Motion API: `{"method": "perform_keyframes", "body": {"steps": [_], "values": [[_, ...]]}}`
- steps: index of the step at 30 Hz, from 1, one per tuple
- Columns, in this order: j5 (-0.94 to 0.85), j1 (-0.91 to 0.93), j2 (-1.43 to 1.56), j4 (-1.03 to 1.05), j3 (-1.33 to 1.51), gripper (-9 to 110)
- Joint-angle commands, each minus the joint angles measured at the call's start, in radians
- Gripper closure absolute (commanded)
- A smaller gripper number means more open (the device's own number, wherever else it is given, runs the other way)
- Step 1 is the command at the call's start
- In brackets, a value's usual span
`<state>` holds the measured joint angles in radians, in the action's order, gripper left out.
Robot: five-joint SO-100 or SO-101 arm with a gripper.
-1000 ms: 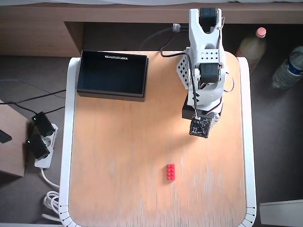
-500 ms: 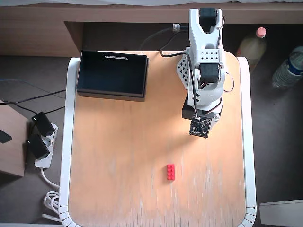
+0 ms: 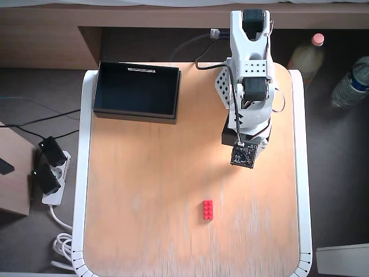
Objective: Grasp a lego block and put it in the bin.
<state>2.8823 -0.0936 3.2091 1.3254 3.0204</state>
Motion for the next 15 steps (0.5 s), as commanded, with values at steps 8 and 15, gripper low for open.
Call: {"method": "perform_keyframes", "body": {"steps": [8,15], "values": [[0.293,0.02,0.086,0.006,0.152,101],[0.341,0.066,0.077,-0.147,0.147,101]]}}
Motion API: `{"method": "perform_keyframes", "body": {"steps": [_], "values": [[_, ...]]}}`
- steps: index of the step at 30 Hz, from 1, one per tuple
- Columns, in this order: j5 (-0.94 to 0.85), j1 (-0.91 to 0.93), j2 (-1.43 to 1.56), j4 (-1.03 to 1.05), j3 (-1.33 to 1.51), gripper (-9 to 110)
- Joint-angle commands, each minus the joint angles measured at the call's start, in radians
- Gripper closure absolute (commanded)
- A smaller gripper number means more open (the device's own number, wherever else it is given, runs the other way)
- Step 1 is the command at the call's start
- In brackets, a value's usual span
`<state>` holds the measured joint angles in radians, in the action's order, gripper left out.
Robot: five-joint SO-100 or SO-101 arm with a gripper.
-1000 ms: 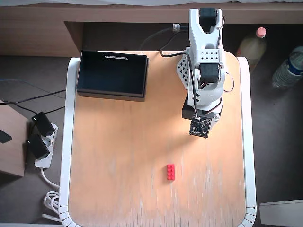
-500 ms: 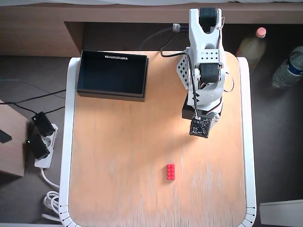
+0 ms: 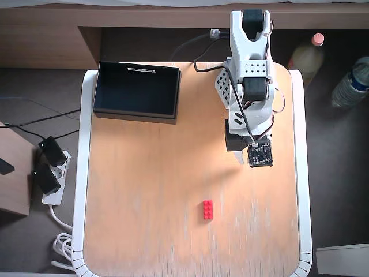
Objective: Grasp a lego block and put it in the bin.
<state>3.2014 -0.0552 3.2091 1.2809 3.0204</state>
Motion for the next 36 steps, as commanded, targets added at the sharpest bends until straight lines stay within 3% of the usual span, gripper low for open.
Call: {"method": "perform_keyframes", "body": {"steps": [1,28,36], "values": [[0.037,0.04,0.072,-0.127,0.141,101],[0.195,0.321,-0.801,-0.184,-0.762,101],[0.196,0.402,-1.035,-0.321,-0.891,101]]}}
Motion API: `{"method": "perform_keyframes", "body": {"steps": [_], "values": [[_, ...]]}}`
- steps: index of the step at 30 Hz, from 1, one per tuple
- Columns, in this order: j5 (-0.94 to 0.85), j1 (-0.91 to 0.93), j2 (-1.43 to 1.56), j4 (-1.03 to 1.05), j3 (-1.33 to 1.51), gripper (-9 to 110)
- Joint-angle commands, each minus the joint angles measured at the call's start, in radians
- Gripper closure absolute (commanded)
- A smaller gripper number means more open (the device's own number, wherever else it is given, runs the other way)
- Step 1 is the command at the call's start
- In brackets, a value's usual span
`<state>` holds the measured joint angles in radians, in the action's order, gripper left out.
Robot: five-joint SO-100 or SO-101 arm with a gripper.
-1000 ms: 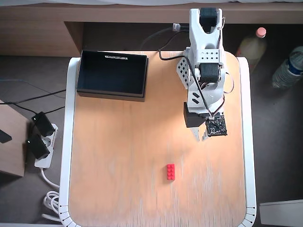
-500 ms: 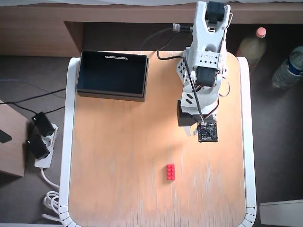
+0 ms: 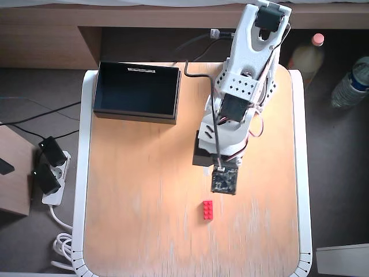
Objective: Grasp a lego block and put it in the bin.
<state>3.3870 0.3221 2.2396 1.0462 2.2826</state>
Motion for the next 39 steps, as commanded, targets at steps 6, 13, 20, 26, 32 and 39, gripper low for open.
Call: {"method": "perform_keyframes", "body": {"steps": [6,13,20,26,32,39], "values": [[0.009,0.026,-0.213,-0.164,-0.222,100],[-0.012,-0.035,-0.36,-0.167,-0.328,99],[-0.066,-0.08,-0.457,-0.167,-0.387,94],[-0.115,-0.091,-0.543,-0.167,-0.457,87],[-0.109,-0.091,-0.591,-0.167,-0.465,81],[-0.1,-0.091,-0.638,-0.198,-0.465,81]]}}
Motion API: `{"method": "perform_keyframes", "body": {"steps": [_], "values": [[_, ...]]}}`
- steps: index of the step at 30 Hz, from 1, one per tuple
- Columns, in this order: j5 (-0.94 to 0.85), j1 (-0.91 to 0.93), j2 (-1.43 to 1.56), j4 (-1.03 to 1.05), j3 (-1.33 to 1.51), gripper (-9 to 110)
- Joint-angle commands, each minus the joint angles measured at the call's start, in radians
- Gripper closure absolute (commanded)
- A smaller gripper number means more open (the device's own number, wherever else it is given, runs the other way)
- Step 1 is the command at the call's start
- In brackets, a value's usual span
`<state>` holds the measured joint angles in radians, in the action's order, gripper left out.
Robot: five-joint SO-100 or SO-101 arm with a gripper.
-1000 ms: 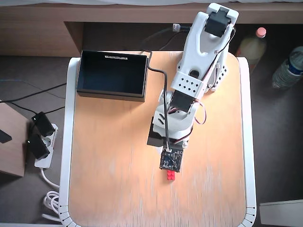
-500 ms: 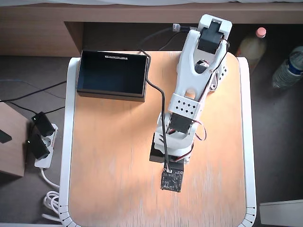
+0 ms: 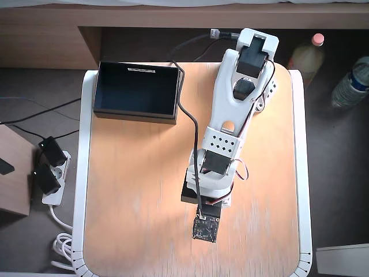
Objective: Grasp a lego block and put it in the bin.
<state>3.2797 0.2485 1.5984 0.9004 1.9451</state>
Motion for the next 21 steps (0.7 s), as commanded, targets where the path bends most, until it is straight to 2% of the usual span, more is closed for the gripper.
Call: {"method": "perform_keyframes", "body": {"steps": [1,21], "values": [[0.006,-0.017,-0.006,-0.069,-0.127,81],[0.026,-0.015,-0.112,-0.187,-0.127,81]]}}
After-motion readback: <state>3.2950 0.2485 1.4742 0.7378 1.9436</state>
